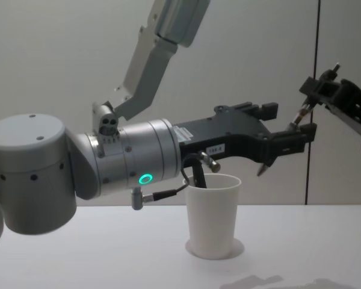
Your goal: Place the pen into the pen holder.
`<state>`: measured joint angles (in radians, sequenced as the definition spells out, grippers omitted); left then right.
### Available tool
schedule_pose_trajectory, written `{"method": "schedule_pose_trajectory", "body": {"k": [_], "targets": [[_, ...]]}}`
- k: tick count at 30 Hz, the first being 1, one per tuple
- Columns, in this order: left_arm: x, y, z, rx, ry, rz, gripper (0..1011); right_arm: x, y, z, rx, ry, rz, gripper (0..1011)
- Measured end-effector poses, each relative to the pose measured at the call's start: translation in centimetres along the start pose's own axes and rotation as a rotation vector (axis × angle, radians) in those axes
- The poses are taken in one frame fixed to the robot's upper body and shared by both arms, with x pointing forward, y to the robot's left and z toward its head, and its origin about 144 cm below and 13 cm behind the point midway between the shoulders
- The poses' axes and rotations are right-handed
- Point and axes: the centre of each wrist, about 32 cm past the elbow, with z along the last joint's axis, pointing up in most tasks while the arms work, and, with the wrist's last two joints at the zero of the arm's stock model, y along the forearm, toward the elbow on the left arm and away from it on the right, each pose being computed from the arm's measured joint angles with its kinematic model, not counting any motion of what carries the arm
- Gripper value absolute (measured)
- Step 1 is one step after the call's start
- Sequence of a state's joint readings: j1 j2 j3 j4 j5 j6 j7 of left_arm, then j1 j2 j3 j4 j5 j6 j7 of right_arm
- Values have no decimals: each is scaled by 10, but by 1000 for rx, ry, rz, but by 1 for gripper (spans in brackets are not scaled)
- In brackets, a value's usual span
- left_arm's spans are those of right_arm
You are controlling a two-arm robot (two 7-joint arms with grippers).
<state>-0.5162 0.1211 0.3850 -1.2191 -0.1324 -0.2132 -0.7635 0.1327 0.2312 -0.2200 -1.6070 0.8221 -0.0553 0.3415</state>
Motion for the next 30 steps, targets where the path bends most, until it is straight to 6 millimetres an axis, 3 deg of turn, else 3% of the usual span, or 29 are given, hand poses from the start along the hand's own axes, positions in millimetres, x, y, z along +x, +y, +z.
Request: {"method": "schedule_pose_trajectory", "body": {"k": [9,30], "targets": [[0,0,0,0,0,0,1002,4,0,6,-5,-48,9,145],[0,0,0,0,0,0,1000,32,-4,45,-15,-181,94,145]]}}
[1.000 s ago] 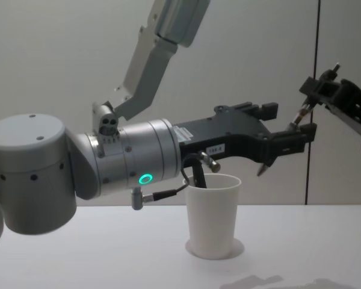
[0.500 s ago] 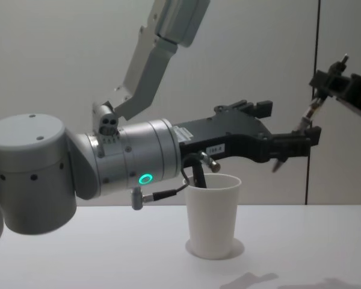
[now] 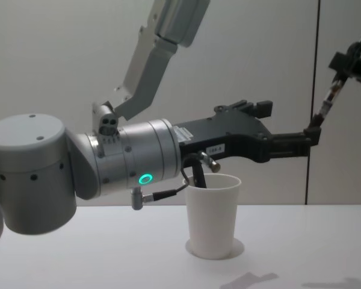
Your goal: Place the pen into the pen holder.
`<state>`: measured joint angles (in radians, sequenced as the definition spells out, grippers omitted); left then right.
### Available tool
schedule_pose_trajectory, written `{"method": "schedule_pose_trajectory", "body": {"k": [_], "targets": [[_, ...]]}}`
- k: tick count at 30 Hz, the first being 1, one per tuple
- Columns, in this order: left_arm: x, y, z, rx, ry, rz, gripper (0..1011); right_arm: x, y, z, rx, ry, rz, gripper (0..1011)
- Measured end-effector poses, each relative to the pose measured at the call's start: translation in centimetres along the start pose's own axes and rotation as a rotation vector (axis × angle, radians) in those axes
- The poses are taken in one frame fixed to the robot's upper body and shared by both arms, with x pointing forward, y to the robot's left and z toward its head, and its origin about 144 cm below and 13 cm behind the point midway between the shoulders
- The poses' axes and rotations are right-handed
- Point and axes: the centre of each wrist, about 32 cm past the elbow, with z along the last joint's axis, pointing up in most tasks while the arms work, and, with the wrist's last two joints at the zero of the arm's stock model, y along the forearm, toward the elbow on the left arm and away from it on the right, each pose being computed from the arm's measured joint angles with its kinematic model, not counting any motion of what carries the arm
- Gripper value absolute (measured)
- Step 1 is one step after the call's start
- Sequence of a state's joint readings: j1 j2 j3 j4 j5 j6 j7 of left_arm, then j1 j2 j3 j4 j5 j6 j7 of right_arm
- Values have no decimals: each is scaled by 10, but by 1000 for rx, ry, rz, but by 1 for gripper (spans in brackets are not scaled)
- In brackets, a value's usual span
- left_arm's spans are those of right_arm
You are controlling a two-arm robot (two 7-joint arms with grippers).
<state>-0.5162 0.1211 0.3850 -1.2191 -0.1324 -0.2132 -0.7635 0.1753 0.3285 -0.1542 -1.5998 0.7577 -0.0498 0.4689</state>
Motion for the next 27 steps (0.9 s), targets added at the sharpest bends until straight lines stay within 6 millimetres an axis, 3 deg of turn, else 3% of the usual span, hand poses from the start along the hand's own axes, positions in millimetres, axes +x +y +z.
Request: {"method": "schedule_pose_trajectory", "body": {"k": [27], "targets": [[0,0,0,0,0,0,1000,72,18,32,-35,-80,185,146]]}}
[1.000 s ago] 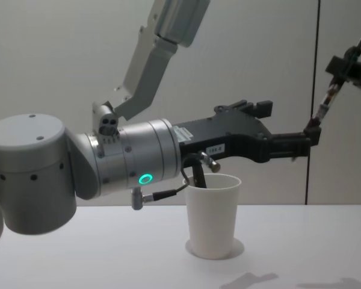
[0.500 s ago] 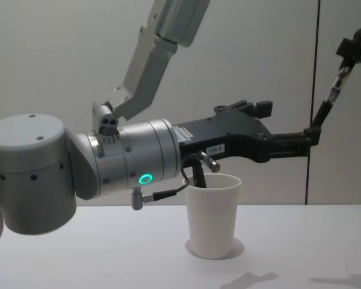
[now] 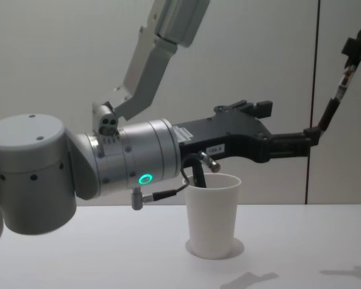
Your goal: Place the pen into the pen holder.
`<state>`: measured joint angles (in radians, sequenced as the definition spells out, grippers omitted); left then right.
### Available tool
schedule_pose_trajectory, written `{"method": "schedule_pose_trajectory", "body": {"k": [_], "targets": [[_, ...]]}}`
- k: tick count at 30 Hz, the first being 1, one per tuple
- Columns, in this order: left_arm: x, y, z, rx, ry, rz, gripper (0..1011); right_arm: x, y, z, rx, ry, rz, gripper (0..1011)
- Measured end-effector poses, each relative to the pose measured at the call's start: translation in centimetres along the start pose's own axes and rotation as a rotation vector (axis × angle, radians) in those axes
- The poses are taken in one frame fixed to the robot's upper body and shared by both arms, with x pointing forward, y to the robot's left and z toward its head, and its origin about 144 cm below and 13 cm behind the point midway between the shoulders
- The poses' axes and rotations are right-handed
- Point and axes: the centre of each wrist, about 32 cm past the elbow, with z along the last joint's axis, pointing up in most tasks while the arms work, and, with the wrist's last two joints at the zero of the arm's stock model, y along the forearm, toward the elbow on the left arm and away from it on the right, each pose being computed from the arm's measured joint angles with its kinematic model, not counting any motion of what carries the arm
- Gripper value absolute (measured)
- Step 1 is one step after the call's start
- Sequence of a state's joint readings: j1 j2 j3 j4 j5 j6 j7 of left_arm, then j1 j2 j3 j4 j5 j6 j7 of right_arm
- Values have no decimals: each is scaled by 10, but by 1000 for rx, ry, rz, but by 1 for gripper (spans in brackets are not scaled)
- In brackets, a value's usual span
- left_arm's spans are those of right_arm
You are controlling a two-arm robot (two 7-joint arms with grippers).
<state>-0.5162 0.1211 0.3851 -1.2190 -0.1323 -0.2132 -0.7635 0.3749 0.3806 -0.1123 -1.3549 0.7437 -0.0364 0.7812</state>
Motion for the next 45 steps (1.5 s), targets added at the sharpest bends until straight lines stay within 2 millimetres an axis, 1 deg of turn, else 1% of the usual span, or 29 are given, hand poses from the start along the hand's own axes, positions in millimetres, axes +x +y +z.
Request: {"method": "schedule_pose_trajectory", "body": {"k": [8,14,21,34,45], "targets": [[0,0,0,0,0,0,1000,18,5,2,-11,3,38,146],[0,0,0,0,0,0,1000,33,14,-1,-19,14,81,146],[0,0,0,0,0,0,1000,46,25,-5,-21,27,113,146],[0,0,0,0,0,0,999,63,47,-15,-23,44,165,145],[0,0,0,0,0,0,1000,72,65,-24,-31,57,195,146]]}}
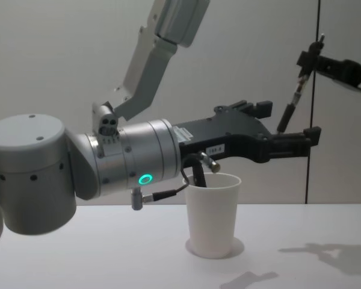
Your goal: Place the pen into the pen holder.
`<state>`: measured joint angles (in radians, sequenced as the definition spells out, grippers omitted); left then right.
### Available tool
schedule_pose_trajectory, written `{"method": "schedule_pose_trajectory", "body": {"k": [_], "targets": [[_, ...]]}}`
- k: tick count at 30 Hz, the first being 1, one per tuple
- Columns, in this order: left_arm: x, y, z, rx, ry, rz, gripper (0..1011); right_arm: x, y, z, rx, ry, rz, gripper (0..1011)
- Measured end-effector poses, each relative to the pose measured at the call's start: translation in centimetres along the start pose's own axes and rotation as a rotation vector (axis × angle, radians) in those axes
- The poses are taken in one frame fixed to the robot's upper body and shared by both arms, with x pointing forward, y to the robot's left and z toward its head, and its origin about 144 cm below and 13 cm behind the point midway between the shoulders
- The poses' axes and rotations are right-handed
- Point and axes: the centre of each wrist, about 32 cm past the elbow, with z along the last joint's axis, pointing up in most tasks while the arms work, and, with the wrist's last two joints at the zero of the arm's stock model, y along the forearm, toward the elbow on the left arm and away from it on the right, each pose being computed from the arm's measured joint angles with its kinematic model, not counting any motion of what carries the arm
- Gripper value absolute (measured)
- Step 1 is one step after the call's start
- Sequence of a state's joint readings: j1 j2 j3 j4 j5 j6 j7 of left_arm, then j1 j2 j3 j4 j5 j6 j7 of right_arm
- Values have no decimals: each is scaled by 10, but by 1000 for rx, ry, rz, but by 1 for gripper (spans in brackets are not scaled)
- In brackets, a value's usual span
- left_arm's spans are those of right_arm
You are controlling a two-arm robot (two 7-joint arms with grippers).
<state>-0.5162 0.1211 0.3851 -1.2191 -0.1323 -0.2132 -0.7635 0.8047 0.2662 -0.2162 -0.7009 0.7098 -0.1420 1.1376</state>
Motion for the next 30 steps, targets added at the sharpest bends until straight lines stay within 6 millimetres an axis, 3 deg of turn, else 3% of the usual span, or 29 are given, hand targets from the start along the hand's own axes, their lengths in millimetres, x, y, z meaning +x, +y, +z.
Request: {"method": "schedule_pose_trajectory", "body": {"k": [30], "targets": [[0,0,0,0,0,0,1000,11,42,-24,-77,35,50,145]]}}
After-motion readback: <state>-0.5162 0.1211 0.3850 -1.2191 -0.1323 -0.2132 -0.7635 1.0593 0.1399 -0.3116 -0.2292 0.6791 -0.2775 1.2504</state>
